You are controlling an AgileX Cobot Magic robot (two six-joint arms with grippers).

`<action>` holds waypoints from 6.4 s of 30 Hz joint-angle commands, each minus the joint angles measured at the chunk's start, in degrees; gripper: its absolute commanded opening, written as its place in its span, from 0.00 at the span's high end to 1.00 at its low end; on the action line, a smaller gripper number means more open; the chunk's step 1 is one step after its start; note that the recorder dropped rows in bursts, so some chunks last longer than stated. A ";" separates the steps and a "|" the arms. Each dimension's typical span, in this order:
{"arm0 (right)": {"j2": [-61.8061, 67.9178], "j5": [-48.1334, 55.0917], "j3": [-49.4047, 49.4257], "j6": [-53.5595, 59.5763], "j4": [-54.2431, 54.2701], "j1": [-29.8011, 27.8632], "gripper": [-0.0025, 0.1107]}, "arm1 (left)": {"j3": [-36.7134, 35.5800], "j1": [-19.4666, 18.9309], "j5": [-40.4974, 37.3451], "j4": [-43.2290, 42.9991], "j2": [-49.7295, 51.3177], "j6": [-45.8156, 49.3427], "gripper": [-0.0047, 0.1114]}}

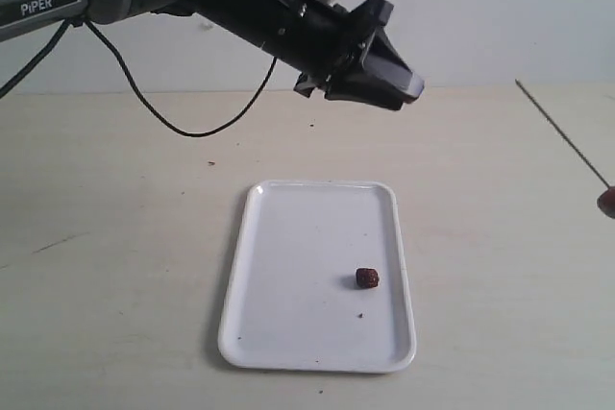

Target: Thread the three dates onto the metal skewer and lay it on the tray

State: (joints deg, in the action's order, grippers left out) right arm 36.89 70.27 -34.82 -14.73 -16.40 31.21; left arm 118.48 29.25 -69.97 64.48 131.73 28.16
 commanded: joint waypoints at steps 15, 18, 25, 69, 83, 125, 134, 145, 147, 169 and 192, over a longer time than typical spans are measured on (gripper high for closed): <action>-0.21 -0.31 1.80 9.39 -4.67 0.07 0.98 | 0.15 0.22 0.00 8.54 -2.91 -16.50 0.68; -0.21 -0.31 1.80 9.39 -5.38 0.07 0.98 | 0.15 1.02 0.00 5.37 -4.60 -17.17 0.68; -0.21 -2.27 1.80 10.20 -6.42 0.07 0.98 | -9.87 4.12 0.00 0.80 -8.61 -17.36 0.68; 3.92 -5.60 1.80 7.07 -7.26 0.07 0.98 | -13.38 3.98 0.00 3.51 -13.18 -17.30 0.68; 3.92 -6.77 1.80 9.12 -3.36 0.07 0.98 | -13.38 3.98 0.00 2.46 -13.18 -17.92 0.68; 1.11 -6.17 1.80 8.53 -2.55 0.07 0.98 | -13.38 3.87 0.00 2.43 -13.18 -18.24 0.68; 1.11 -7.97 1.80 9.65 -0.85 0.07 0.98 | -13.38 3.87 0.00 2.43 -13.18 -18.24 0.68; 1.09 -8.08 1.80 8.94 -0.60 0.07 0.98 | -13.38 3.87 0.00 2.91 -13.18 -18.09 0.68; 1.09 -8.10 1.80 8.81 -0.60 0.07 0.98 | -13.38 3.87 0.00 2.91 -13.18 -18.09 0.68; 1.21 -9.14 1.80 8.64 -1.79 0.07 0.98 | -13.38 2.71 0.00 3.80 -13.18 -18.09 0.68; 4.58 -11.99 1.80 8.64 -1.93 0.07 0.98 | -13.38 2.71 0.00 3.80 -13.18 -18.09 0.68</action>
State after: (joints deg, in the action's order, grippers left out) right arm 41.42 59.76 -33.10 -6.11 -17.59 31.21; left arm 105.13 32.03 -69.98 67.16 119.11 10.06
